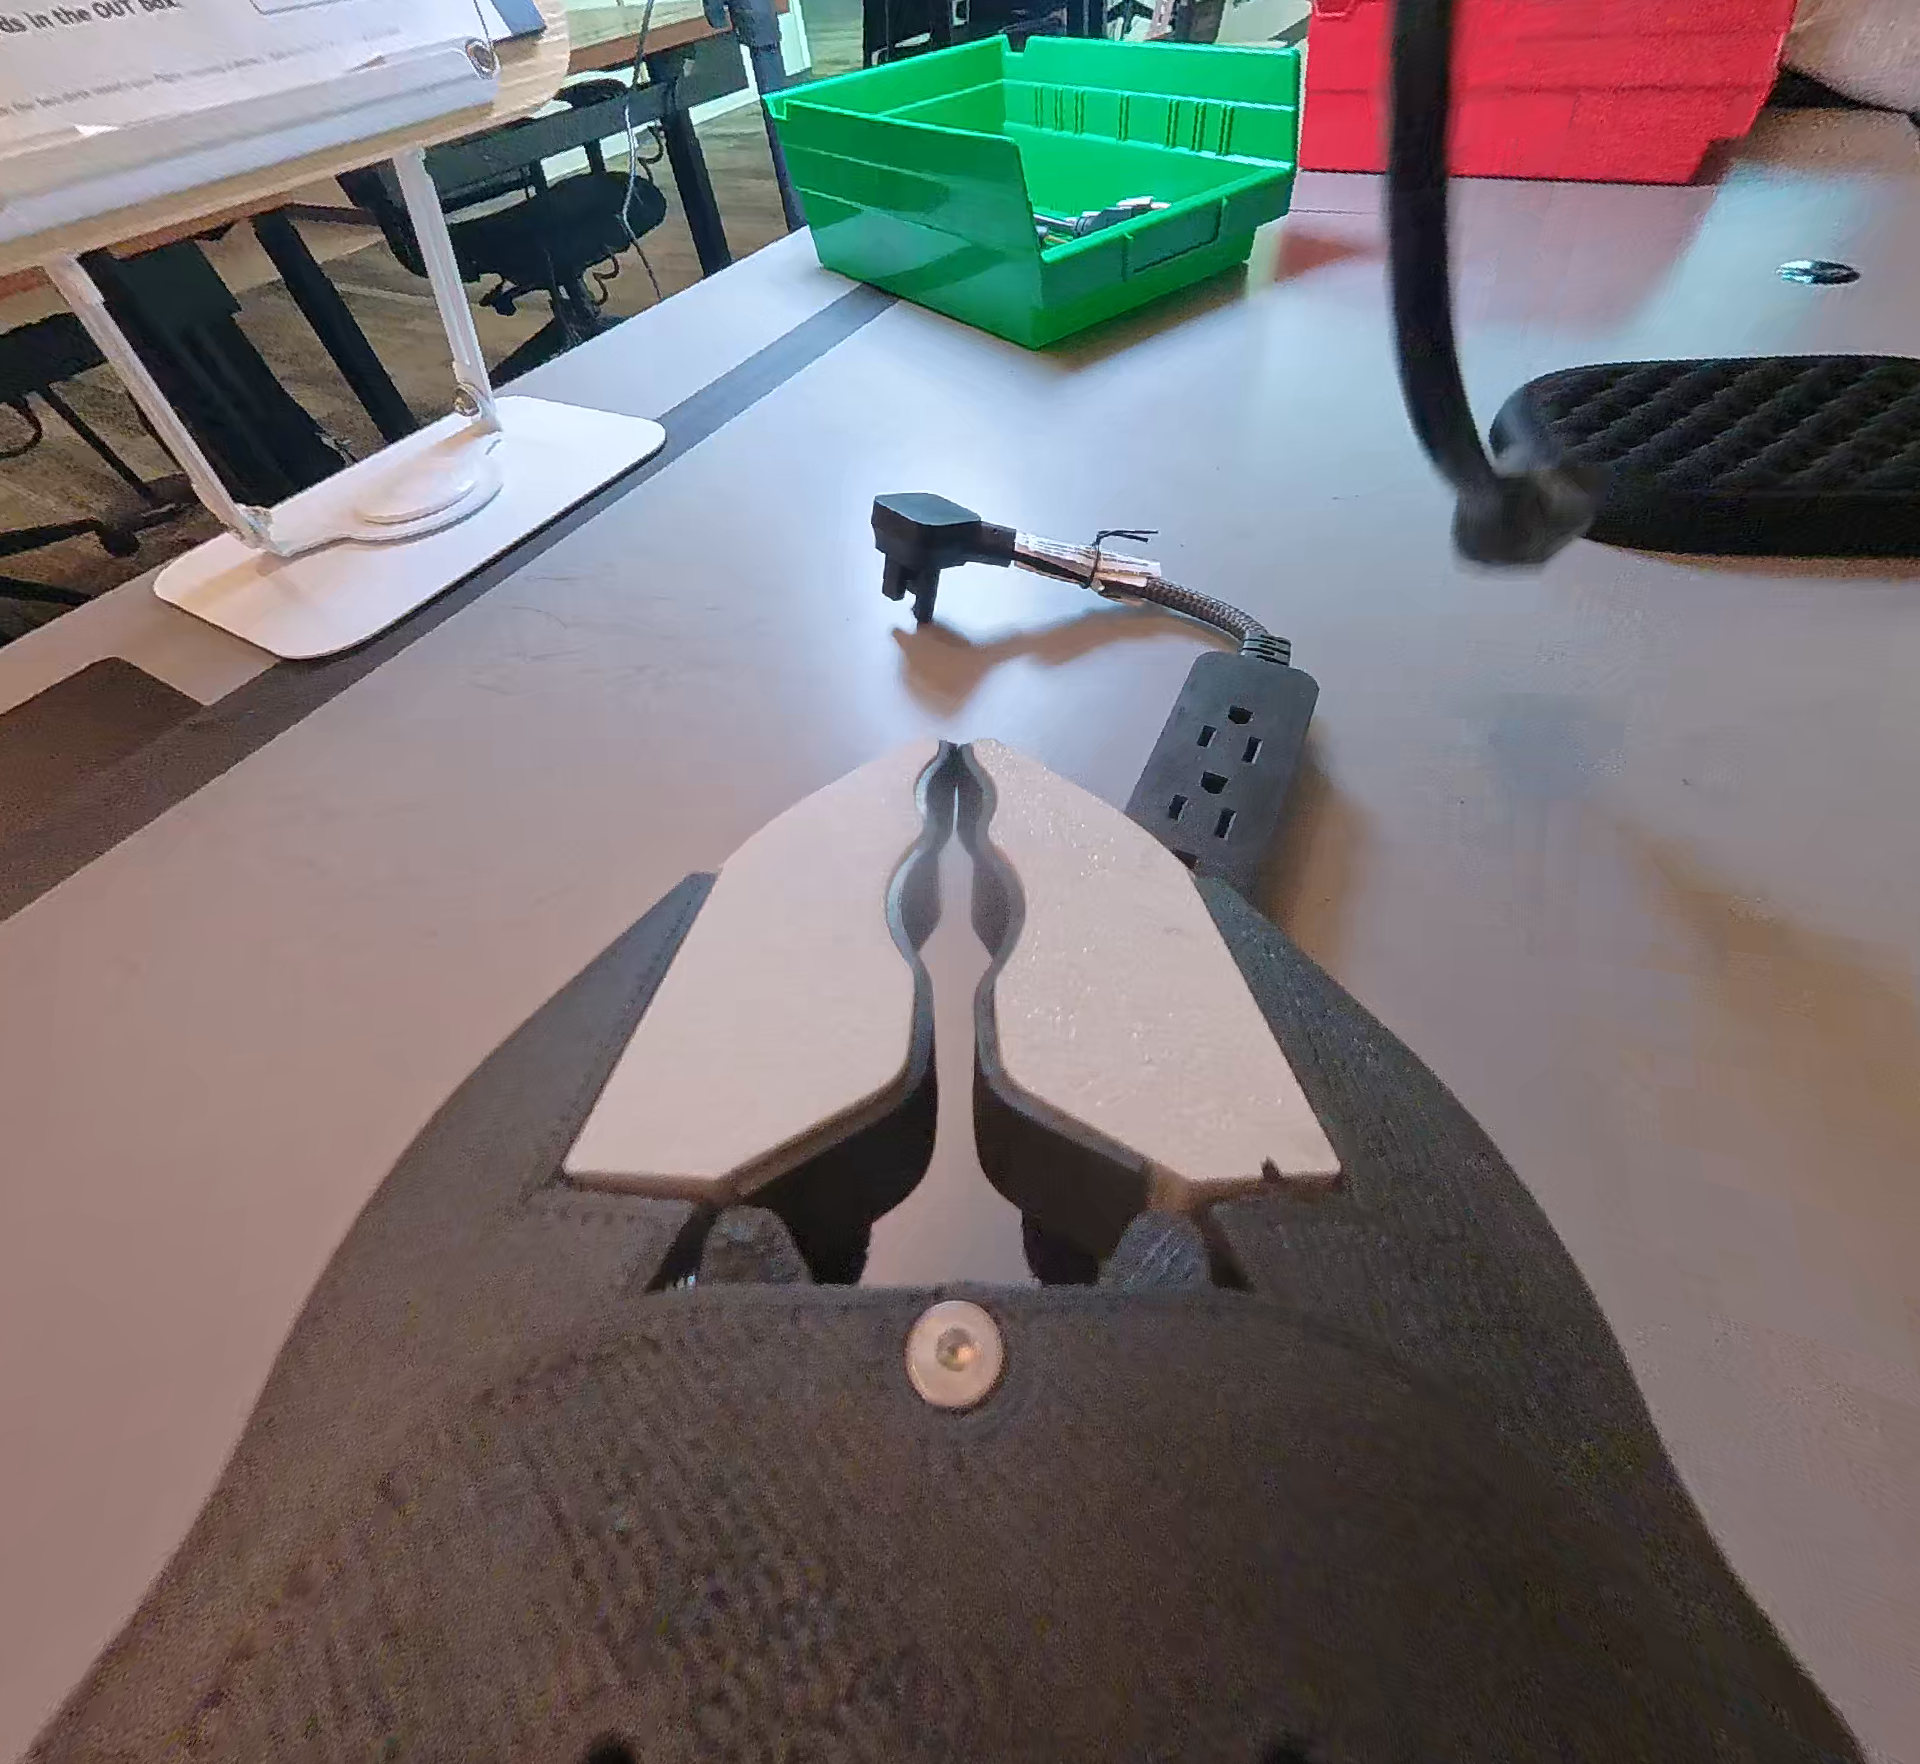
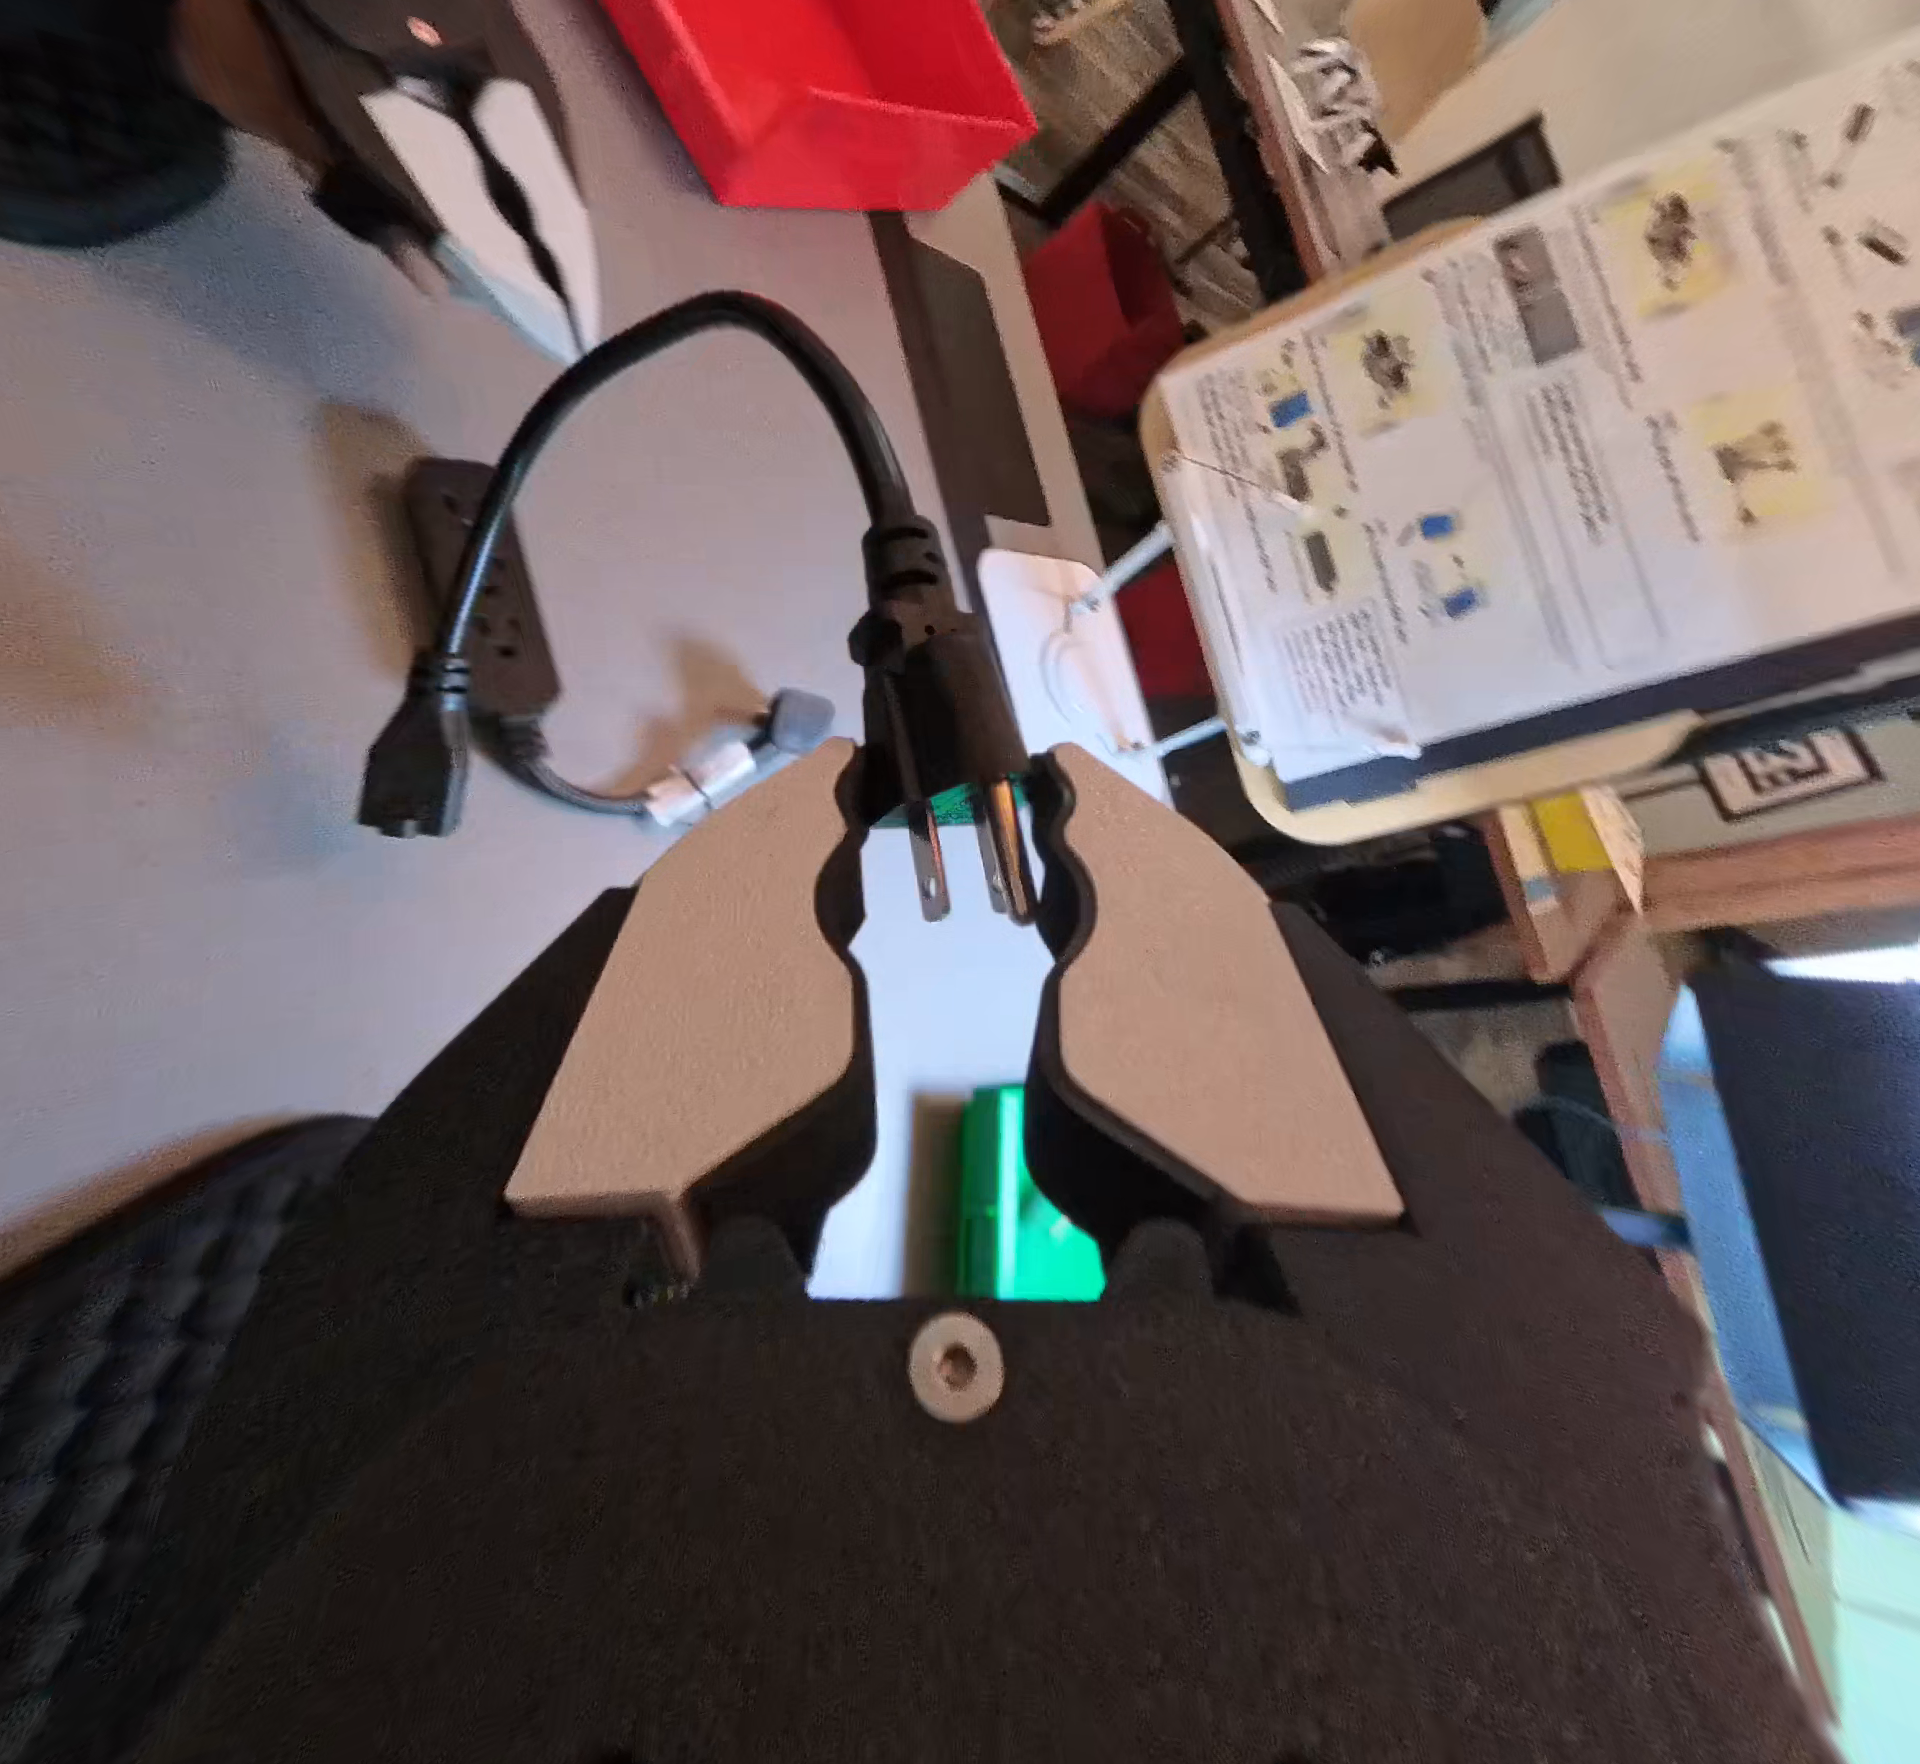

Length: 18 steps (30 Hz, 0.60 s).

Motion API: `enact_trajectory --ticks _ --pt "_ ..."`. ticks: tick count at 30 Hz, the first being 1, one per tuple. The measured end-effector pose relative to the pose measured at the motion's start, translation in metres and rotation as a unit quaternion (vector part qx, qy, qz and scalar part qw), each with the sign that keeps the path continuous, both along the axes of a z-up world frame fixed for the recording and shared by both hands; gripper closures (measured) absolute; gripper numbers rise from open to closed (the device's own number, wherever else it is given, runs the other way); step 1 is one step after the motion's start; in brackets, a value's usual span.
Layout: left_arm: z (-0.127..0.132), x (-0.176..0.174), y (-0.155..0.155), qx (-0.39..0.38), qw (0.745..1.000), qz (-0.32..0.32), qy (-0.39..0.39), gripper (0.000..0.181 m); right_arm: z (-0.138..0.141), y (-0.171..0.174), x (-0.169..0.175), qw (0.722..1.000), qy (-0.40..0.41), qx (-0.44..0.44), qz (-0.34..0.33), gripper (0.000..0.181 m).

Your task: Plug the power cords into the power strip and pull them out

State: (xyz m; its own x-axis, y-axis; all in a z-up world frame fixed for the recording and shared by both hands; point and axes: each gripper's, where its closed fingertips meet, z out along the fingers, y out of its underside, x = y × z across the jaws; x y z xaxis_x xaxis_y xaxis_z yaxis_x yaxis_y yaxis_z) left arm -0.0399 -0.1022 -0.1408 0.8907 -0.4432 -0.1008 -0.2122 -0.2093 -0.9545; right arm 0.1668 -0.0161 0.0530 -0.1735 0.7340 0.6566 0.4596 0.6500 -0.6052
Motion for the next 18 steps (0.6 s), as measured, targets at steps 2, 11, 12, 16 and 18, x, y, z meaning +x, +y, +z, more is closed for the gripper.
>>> enact_trajectory --ticks 2,11,12,16,18 --pt "-0.001 0.001 0.0 -0.001 1.0 -0.002 0.001 0.181 0.02 0.037 0.023 0.998 0.013 0.014 -0.058 0.151" --pt "-0.013 0.001 0.005 -0.013 1.0 0.0 0.001 0.181 0.055 0.219 0.107 0.926 0.032 0.134 -0.352 0.151" --pt "-0.014 0.0 0.005 -0.015 1.0 0.001 0.0 0.181 0.049 0.236 0.112 0.916 0.03 0.141 -0.375 0.151" --pt "-0.017 -0.001 0.007 -0.021 1.0 0.003 -0.01 0.181 -0.019 0.297 0.112 0.892 -0.014 0.116 -0.436 0.151" --pt "-0.02 0.0 0.006 -0.028 0.999 -0.003 -0.016 0.181 -0.068 0.321 0.103 0.896 -0.033 0.06 -0.439 0.151"
